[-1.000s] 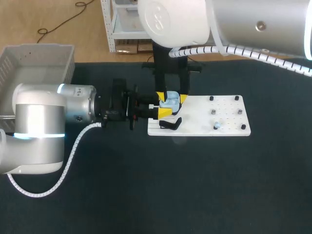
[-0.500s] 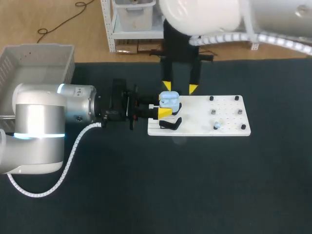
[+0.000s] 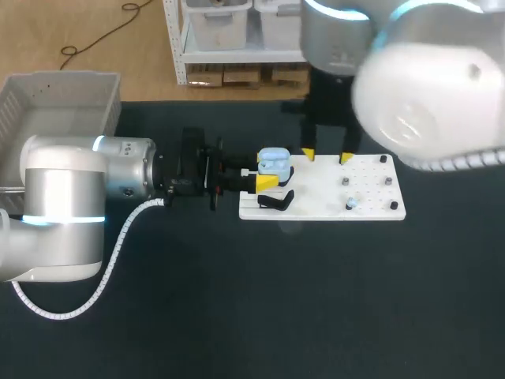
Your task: Pick up each earbud case from the left stands, insert the matching earbuds, close the lid, and place the case in the box.
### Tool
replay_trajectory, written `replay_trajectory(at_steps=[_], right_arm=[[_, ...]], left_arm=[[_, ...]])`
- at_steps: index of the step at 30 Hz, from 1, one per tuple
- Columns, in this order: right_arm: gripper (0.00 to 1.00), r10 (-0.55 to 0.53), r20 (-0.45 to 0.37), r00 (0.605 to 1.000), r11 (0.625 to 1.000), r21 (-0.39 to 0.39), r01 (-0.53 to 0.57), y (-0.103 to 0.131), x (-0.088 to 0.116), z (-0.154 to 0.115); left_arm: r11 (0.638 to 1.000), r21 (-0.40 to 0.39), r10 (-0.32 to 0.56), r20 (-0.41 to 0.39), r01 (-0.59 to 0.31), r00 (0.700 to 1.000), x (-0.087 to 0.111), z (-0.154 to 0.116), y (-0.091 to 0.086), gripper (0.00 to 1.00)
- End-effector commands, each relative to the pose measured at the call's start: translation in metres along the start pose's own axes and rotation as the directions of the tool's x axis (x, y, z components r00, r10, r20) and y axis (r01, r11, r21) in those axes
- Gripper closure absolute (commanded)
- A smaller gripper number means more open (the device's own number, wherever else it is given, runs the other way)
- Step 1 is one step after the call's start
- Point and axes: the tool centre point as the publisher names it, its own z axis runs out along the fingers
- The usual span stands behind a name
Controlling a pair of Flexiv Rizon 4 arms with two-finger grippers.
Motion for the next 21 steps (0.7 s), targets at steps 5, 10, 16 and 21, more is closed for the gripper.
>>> replay_trajectory(at_steps=[5, 10, 16, 21], right_arm=[[0.55, 0.037, 0.027, 0.999, 0.961, -0.274, -0.028, -0.024, -0.002, 0.033], [0.54, 0.013, -0.016, 1.000, 0.962, -0.274, -0.017, -0.029, -0.005, 0.051], [0.53, -0.008, -0.051, 0.999, 0.970, -0.242, -0.005, -0.037, -0.009, 0.072], [0.53, -0.009, -0.072, 0.997, 0.981, -0.194, -0.006, -0.044, -0.014, 0.089]], left_arm=[[1.000, -0.003, 0.002, 0.001, -0.002, 1.000, 0.000, 0.000, -0.001, 1.00], [1.000, -0.003, 0.002, 0.001, -0.002, 1.000, 0.000, 0.000, -0.001, 1.00], [1.000, -0.003, 0.002, 0.001, -0.002, 1.000, 0.000, 0.000, -0.001, 1.00], [1.000, -0.003, 0.002, 0.001, -0.002, 1.000, 0.000, 0.000, -0.001, 1.00]])
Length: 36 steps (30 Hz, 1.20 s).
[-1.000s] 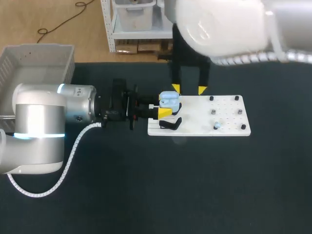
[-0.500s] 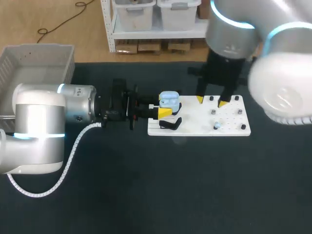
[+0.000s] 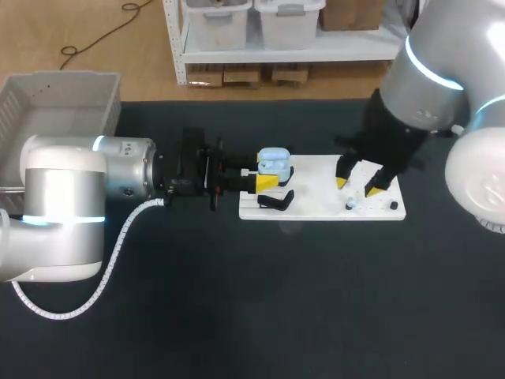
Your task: Pick up each earbud case from the left stands, insert the matching earbuds, close the lid, and place the case in the box.
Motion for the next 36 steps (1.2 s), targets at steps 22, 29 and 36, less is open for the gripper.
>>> replay_trajectory(at_steps=[22, 29, 36], right_arm=[[0.58, 0.076, -0.026, 0.997, 0.984, 0.166, -0.071, -0.018, -0.022, 0.055], [0.59, 0.100, -0.026, 0.995, 0.980, 0.173, -0.094, -0.019, -0.025, 0.061], [0.62, 0.114, -0.028, 0.993, 0.977, 0.183, -0.107, -0.020, -0.027, 0.068]], left_arm=[[1.000, -0.003, 0.002, 0.001, -0.002, 1.000, 0.001, 0.000, -0.001, 1.00], [1.000, -0.003, 0.002, 0.001, -0.002, 1.000, 0.001, 0.000, -0.001, 1.00], [1.000, -0.003, 0.002, 0.001, -0.002, 1.000, 0.001, 0.000, -0.001, 1.00]])
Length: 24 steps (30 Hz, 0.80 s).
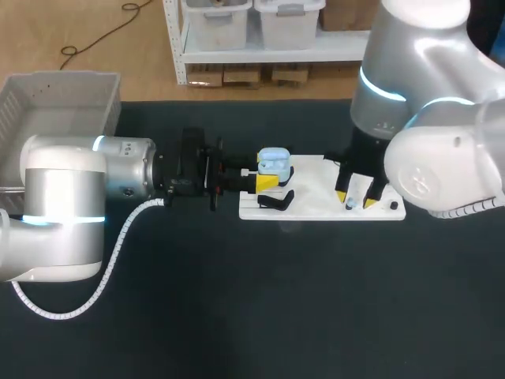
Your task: Pick up each earbud case from the left stands, insert the matching earbuds, close the lid, and place the case in the box.
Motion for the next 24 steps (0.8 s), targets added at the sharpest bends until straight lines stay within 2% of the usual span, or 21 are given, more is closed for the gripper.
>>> replay_trajectory(at_steps=[1, 9, 18, 24], right_arm=[[0.62, 0.005, -0.001, 1.000, 1.000, 0.005, -0.005, 0.0015, -0.0016, 0.0041], [0.69, 0.016, -0.002, 1.000, 1.000, 0.006, -0.016, 0.0009, -0.0032, 0.0065], [0.70, 0.026, -0.005, 1.000, 1.000, 0.004, -0.026, -0.0003, -0.0033, 0.0074], [0.74, 0.027, -0.005, 1.000, 1.000, 0.003, -0.027, -0.0003, -0.0034, 0.0073]], left_arm=[[1.000, -0.003, 0.002, 0.002, -0.002, 1.000, 0.0005, -0.0001, -0.0009, 1.00], [1.000, -0.003, 0.002, 0.002, -0.002, 1.000, 0.0005, -0.0001, -0.0009, 1.00], [1.000, -0.003, 0.002, 0.002, -0.002, 1.000, 0.0005, -0.0001, -0.0009, 1.00], [1.000, -0.003, 0.002, 0.002, -0.002, 1.000, 0.0005, -0.0001, -0.0009, 1.00]])
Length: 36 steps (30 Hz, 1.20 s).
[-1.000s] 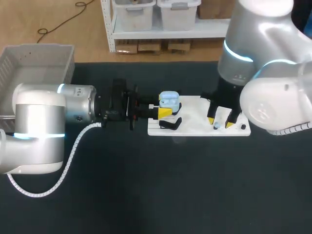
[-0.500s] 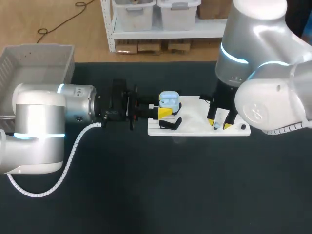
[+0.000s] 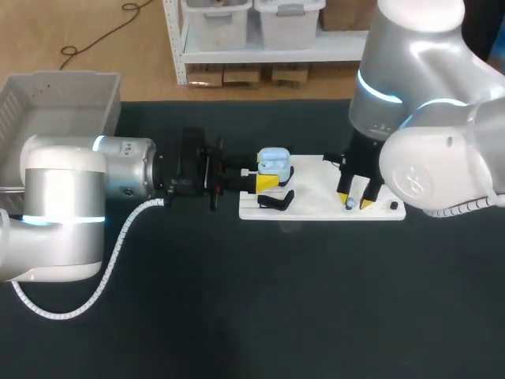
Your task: Pick up each earbud case from the left stands, insert the matching earbuds, close the lid, and place the case in the box.
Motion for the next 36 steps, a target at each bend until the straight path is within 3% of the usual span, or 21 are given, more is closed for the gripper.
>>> replay_trajectory(at_steps=[1, 6, 9, 20, 36], right_arm=[[0.75, 0.002, 0.002, 1.000, 1.000, -0.001, -0.002, 0.000, 0.000, 0.000], [0.84, 0.002, -0.001, 1.000, 1.000, 0.000, -0.002, 0.001, 0.000, 0.000], [1.00, 0.002, -0.003, 1.000, 1.000, 0.000, -0.002, 0.001, 0.000, 0.000], [1.00, 0.006, -0.001, 1.000, 1.000, 0.000, -0.006, 0.001, 0.001, -0.006], [1.00, 0.016, -0.005, 1.000, 0.999, -0.033, -0.016, 0.001, 0.013, -0.043]], left_arm=[[1.000, -0.003, 0.002, 0.002, -0.002, 1.000, 0.001, 0.000, -0.001, 1.00], [1.000, -0.003, 0.002, 0.002, -0.002, 1.000, 0.001, 0.000, -0.001, 1.00], [1.000, -0.003, 0.002, 0.002, -0.002, 1.000, 0.001, 0.000, -0.001, 1.00], [1.000, -0.003, 0.002, 0.002, -0.002, 1.000, 0.001, 0.000, -0.001, 1.00], [1.000, -0.003, 0.002, 0.002, -0.002, 1.000, 0.001, 0.000, -0.001, 1.00]])
